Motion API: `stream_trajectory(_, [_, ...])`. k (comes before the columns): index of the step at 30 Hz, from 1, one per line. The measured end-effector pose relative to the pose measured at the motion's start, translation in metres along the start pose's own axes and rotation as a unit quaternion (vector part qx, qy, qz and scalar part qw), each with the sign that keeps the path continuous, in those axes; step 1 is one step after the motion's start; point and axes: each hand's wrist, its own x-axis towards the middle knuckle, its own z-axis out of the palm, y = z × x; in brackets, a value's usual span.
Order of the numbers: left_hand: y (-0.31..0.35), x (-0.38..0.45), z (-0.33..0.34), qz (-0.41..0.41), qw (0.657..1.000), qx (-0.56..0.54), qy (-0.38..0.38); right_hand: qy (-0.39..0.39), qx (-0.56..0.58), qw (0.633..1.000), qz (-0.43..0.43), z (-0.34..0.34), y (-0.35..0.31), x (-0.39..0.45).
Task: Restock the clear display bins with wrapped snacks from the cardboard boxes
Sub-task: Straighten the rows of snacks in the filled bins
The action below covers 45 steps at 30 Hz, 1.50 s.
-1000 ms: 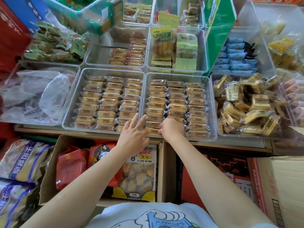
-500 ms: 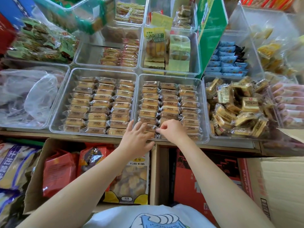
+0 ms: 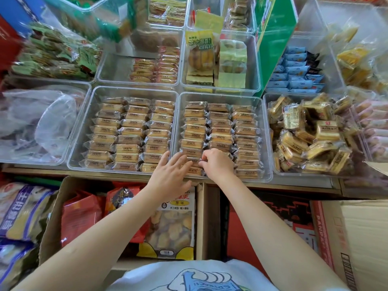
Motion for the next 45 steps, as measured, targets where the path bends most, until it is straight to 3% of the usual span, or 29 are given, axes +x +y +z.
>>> stream_trajectory(8, [0.000, 0.003, -0.001, 0.003, 1.000, -0.003, 0.010, 0.032, 0.042, 0.998, 0.018, 0.003, 0.000, 0.006])
stream_trajectory(16, [-0.002, 0.000, 0.002, 0.008, 0.999, -0.033, 0.041, 0.015, 0.046, 0.998, 0.028, -0.005, 0.002, 0.002])
stream_trajectory(19, [-0.006, 0.004, -0.005, 0.015, 0.997, -0.039, 0.058, 0.039, 0.037, 0.999, -0.003, -0.009, 0.010, -0.010])
stream_trajectory(24, [-0.004, 0.007, 0.001, 0.028, 0.997, -0.005, 0.076, -0.054, -0.094, 0.994, -0.029, -0.013, 0.006, -0.012])
stream_trajectory(29, [-0.003, -0.003, 0.009, 0.022, 0.998, 0.008, 0.061, -0.105, -0.112, 0.988, -0.023, -0.014, -0.001, -0.004])
stream_trajectory(36, [-0.004, -0.009, 0.015, 0.021, 0.996, 0.000, 0.086, -0.039, -0.077, 0.995, -0.058, -0.018, 0.003, -0.003])
stream_trajectory(40, [-0.001, -0.010, 0.024, 0.018, 0.997, 0.020, 0.078, -0.078, -0.076, 0.992, -0.060, -0.015, 0.011, -0.009])
stream_trajectory(45, [-0.006, -0.011, 0.026, 0.005, 0.998, 0.022, 0.064, 0.045, 0.017, 0.998, -0.043, -0.024, 0.013, -0.003])
